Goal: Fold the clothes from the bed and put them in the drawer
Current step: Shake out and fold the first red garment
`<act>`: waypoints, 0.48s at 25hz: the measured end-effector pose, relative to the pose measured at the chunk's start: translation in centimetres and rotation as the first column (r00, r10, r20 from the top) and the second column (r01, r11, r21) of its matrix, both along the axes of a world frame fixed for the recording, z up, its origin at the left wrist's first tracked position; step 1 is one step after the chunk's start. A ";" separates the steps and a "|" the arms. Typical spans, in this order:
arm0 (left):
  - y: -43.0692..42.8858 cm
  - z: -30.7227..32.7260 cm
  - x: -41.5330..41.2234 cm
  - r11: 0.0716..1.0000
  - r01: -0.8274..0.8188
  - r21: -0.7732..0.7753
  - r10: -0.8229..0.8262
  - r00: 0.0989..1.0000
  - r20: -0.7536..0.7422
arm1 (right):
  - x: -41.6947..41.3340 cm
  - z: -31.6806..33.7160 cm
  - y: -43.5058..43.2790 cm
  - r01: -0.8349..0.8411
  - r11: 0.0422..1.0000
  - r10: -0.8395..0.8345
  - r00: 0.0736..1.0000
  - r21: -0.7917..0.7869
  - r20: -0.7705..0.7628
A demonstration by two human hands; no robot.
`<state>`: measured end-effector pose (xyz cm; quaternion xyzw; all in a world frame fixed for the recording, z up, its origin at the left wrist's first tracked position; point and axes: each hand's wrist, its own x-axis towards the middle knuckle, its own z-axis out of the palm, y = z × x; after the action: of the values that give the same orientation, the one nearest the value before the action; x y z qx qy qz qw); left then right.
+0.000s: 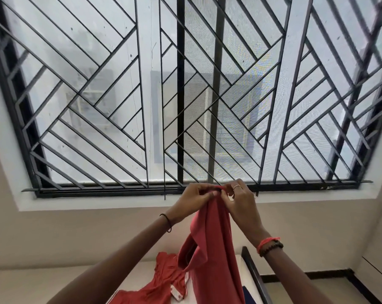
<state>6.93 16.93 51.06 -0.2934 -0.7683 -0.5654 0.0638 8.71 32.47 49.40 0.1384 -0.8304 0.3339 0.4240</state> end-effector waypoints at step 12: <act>-0.7 -0.2 -1.3 0.989 0.100 -0.113 -0.111 0.990 -0.090 | -1.2 -0.3 1.5 -0.434 0.879 0.465 0.678 -0.200 0.570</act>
<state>5.65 16.25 50.83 -0.3636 -0.7771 -0.5108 0.0547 7.55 34.01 49.06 0.2140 -0.8529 0.4739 0.0460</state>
